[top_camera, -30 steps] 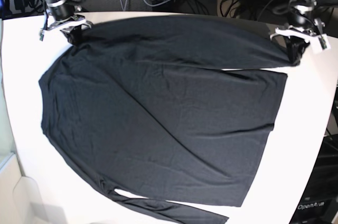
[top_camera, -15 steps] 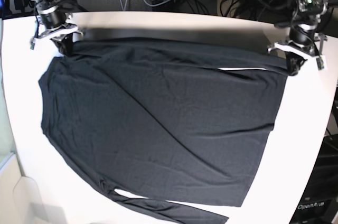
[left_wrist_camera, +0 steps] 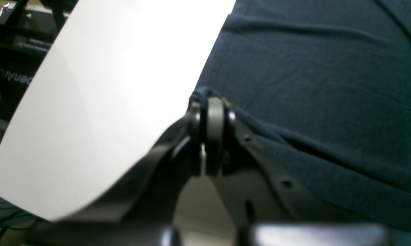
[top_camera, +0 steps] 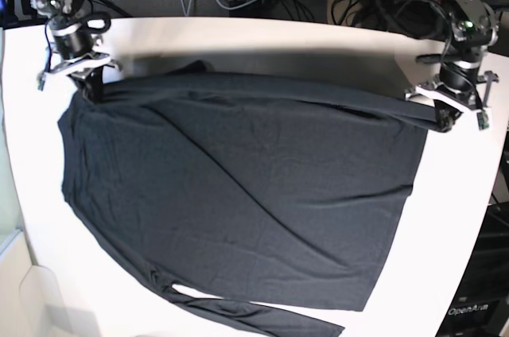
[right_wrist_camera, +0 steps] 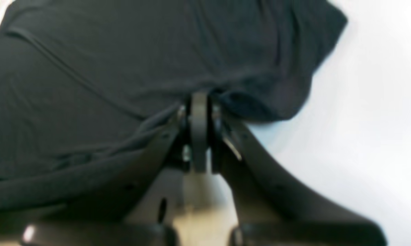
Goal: Fold the T-shirt properly
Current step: 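Lift both shoulder corners and pull them over the shirt toward the hem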
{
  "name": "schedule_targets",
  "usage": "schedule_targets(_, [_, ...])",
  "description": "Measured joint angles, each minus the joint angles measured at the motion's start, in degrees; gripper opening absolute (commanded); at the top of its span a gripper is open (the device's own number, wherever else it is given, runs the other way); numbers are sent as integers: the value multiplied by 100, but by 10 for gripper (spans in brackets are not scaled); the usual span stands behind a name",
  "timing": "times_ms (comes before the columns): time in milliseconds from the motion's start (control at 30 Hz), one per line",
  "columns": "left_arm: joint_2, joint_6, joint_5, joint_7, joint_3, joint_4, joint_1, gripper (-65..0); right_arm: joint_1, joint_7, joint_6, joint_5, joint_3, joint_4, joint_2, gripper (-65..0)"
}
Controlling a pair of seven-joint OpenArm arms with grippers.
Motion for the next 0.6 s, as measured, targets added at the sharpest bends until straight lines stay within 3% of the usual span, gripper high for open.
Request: schedule_targets(600, [-2,-22,0,72,4,-15,-389,-639,619,-26,0,2,-15,0,63,-646])
